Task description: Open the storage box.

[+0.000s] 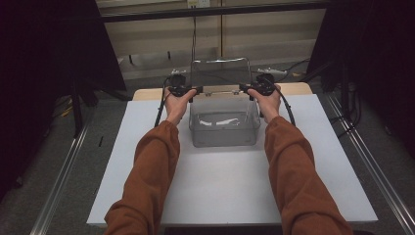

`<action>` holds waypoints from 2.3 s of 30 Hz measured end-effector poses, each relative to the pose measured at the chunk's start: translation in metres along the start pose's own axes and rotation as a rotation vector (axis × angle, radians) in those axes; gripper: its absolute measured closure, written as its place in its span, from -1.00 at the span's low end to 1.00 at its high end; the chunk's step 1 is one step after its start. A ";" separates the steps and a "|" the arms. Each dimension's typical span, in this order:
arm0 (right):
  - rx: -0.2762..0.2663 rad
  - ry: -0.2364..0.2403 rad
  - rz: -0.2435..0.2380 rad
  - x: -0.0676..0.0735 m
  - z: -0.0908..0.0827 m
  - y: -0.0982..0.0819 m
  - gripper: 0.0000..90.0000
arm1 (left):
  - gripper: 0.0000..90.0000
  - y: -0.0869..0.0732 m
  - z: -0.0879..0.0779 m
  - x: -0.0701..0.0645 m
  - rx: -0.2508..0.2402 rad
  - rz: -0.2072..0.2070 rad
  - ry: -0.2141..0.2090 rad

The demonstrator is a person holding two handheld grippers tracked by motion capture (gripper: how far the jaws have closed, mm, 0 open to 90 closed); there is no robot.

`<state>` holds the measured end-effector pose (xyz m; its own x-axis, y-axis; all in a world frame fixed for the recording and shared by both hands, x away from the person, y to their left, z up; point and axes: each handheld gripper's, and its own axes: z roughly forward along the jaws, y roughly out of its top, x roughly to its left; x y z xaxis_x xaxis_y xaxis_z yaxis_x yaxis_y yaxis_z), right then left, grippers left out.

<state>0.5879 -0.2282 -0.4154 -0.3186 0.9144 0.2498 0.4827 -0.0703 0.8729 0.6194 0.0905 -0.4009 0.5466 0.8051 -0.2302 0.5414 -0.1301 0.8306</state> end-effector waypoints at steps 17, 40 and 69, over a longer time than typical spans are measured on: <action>0.006 0.000 0.017 0.000 0.001 -0.001 -0.10 | -0.12 -0.003 0.002 0.001 -0.007 -0.039 -0.002; -0.030 -0.038 -0.028 0.002 -0.002 -0.001 -0.27 | -0.26 -0.007 0.005 0.002 -0.020 -0.017 -0.013; -0.135 0.005 -0.158 0.020 -0.059 -0.004 -0.91 | -0.92 -0.022 -0.049 -0.021 -0.184 0.141 -0.047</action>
<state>0.5316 -0.2325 -0.3892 -0.3860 0.9163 0.1067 0.3127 0.0212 0.9496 0.5646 0.1046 -0.3888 0.6398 0.7582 -0.1253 0.3343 -0.1277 0.9338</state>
